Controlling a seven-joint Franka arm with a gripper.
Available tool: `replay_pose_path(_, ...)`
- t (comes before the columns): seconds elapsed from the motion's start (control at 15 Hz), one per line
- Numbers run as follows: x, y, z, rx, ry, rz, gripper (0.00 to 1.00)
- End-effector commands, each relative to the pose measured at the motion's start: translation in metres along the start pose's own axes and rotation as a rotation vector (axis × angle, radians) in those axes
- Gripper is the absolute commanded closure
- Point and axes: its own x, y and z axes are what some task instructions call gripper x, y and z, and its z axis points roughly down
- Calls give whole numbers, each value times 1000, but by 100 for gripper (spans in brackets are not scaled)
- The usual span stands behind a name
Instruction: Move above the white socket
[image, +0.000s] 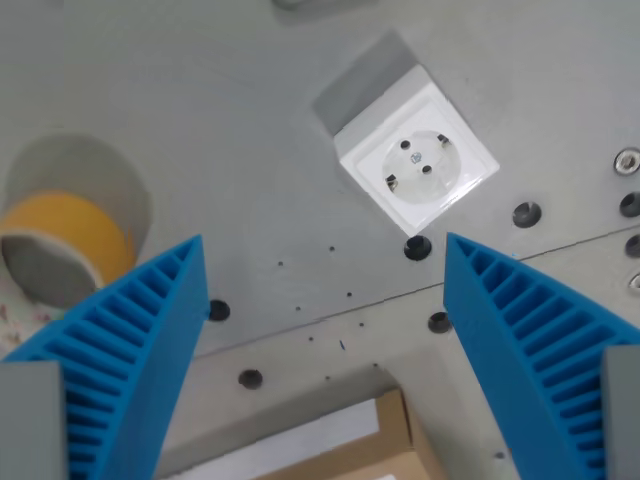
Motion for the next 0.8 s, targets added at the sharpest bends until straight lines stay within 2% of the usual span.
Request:
replay_pose_path(0.07, -4, 10, 18, 6, 109, 398, 0)
replay_pose_path(0.8, -9, 36, 72, 14, 121, 732, 0)
